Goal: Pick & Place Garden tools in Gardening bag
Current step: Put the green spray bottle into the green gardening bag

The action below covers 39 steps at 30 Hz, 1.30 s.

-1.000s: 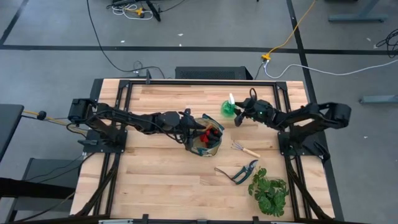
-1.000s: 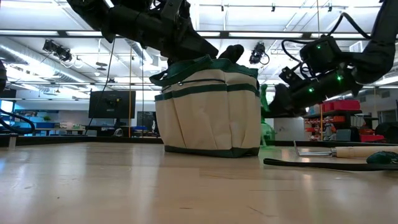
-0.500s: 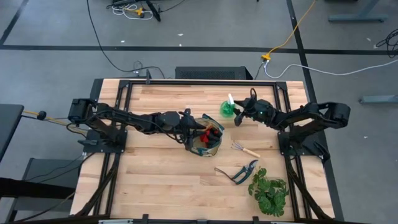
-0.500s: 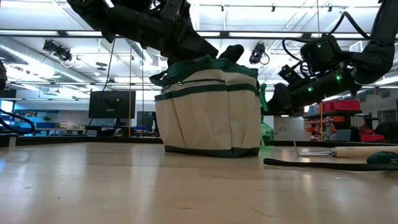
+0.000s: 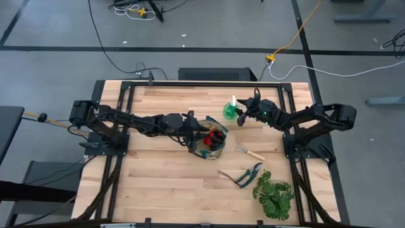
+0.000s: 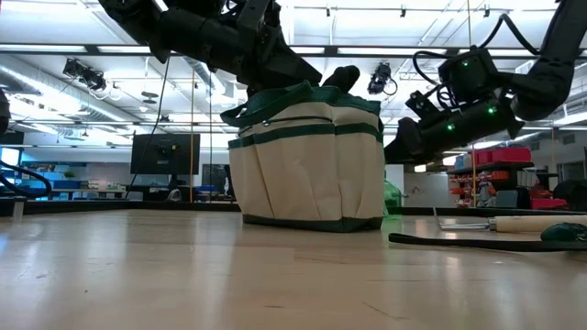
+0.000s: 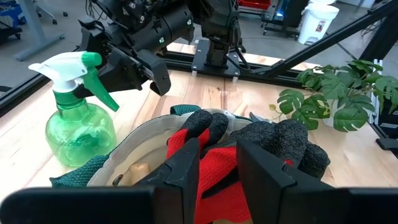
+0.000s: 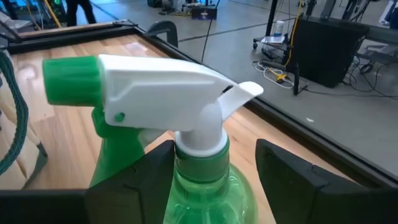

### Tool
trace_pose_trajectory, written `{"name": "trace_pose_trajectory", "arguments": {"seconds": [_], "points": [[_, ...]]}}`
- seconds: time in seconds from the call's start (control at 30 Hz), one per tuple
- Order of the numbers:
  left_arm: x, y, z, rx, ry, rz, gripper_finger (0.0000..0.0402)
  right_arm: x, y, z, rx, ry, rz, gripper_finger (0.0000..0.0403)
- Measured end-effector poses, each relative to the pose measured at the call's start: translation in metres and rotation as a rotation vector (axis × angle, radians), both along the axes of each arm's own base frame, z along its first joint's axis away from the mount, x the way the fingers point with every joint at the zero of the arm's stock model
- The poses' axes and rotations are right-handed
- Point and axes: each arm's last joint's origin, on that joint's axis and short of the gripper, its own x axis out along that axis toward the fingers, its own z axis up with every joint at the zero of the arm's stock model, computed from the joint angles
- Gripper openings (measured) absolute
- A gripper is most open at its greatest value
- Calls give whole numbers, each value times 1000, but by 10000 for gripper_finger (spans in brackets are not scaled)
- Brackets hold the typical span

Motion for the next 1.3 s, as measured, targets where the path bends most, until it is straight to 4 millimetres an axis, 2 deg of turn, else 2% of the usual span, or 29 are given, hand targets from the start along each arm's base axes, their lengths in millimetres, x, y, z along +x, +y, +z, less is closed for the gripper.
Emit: {"name": "trace_pose_trajectory", "arguments": {"seconds": [1.1, 1.3], "points": [[0, 0, 0, -1, 0, 0, 112, 2, 1, 2, -9, -11, 73, 229], [0, 0, 0, -1, -1, 1, 112, 22, -9, -5, 5, 31, 101, 229]]}}
